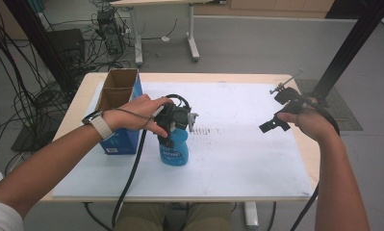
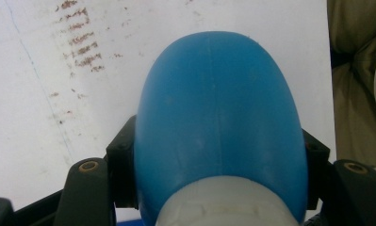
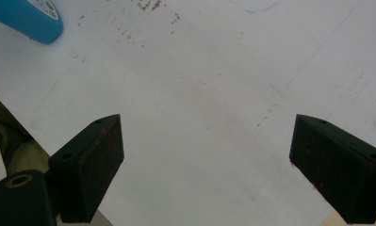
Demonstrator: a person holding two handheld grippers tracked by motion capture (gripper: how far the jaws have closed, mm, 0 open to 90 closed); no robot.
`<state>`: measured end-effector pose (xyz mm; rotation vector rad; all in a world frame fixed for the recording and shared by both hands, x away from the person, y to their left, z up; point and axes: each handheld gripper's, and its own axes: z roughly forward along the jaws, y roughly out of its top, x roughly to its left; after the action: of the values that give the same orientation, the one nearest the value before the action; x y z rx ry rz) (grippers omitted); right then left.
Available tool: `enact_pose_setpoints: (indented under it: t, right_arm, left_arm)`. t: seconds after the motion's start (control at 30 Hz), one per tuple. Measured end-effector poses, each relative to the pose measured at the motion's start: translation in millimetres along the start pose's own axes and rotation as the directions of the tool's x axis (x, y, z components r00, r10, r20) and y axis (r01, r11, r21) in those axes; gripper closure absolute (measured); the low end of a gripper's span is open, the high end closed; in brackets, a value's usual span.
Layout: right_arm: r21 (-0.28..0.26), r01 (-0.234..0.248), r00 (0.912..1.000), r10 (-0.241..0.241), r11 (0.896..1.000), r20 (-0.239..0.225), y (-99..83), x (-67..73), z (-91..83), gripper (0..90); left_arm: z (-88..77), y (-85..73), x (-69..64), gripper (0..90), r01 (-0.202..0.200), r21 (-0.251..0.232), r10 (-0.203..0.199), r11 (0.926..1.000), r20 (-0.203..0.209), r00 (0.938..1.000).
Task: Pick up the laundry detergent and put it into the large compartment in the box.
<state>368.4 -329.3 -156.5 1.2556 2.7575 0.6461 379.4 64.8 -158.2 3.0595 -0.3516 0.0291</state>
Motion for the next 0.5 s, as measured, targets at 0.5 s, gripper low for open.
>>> enact_pose_setpoints:
  t: [0.5]
  right_arm:
    - [0.003,0.0,1.0,0.0,1.0,0.002,0.4,0.4,-2.5,10.5]
  left_arm:
    - [0.1,1.0,0.2,37.5,0.009,0.005,-0.009,0.9999,0.002,1.0]
